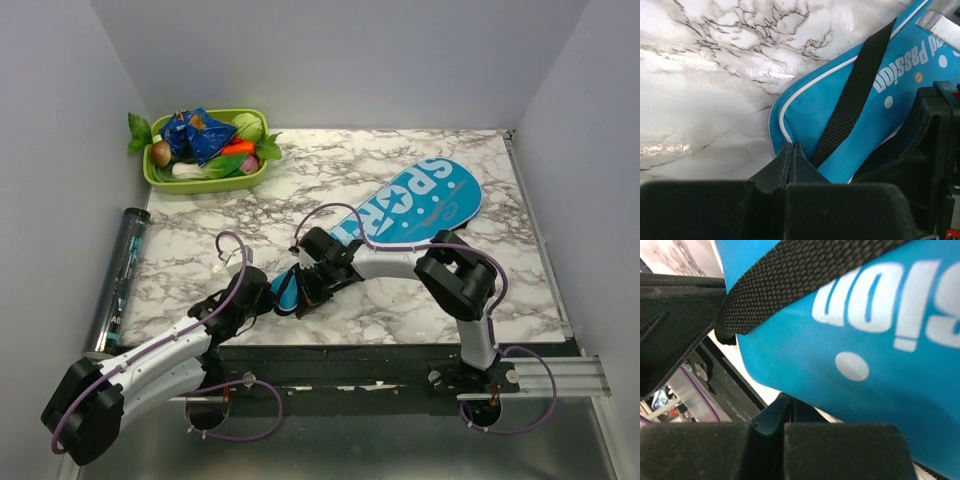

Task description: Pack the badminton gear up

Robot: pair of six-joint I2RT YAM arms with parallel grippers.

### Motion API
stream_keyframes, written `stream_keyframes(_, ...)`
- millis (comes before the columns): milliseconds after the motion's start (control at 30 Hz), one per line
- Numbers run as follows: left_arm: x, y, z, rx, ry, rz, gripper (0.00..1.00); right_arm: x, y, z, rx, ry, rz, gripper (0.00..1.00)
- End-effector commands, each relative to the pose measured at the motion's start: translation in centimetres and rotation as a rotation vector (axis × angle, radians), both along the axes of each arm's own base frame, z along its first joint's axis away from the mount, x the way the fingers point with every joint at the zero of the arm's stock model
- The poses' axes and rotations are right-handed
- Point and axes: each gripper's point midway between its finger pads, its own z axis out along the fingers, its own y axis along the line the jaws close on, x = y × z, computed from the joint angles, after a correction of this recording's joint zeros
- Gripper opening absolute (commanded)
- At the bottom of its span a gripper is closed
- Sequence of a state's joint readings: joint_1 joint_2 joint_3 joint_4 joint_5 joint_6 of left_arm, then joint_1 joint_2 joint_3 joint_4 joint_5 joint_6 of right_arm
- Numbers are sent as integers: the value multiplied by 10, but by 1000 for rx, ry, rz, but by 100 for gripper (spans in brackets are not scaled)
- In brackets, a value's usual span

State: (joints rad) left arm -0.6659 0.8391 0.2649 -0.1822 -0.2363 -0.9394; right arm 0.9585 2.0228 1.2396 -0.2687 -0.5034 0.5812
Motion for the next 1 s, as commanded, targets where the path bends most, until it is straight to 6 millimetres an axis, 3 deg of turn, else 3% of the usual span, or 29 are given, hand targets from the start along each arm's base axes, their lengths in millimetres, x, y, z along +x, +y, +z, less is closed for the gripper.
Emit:
stream_keyframes(0, -23, -39, 4, -128, 39, -108, 0, -14, 8, -7, 37, -27, -49, 1)
stream_keyframes(67, -25, -47, 6, -137, 35, -131, 0, -13, 6, 3, 66, -43, -95, 1)
stream_keyframes(100, -31, -54, 4, -140, 43, -153, 0, -19, -9, -9, 31, -38, -120, 1)
stream_keyframes(133, -33, -58, 4, -143, 42, -167, 0, -18, -10, 2, 59, -58, -138, 1)
stream_keyframes(233, -44, -75, 3, -152, 45, -214, 0, -25, -40, -11, 14, -66, -221, 1)
stream_keyframes(300, -47, -82, 0, -143, 48, -232, 0, -27, -50, -2, 28, -84, -257, 1)
stream_keyframes(333, -52, -91, 2, -155, 45, -260, 0, -35, -63, -10, 7, -72, -264, 1)
stream_keyframes(467, -59, -120, 13, -187, 22, -325, 0, -51, -80, -7, 35, -53, -278, 1)
stream_keyframes(700, -67, -160, 18, -176, 16, -435, 0, -68, -66, 5, 113, -18, -310, 1)
stream_keyframes(833, -73, -170, 28, -185, 5, -500, 0, -65, -52, 10, 172, -46, -351, 1)
stream_keyframes(967, -85, -174, 33, -188, 15, -575, 0, -56, -51, 13, 187, -97, -396, 1)
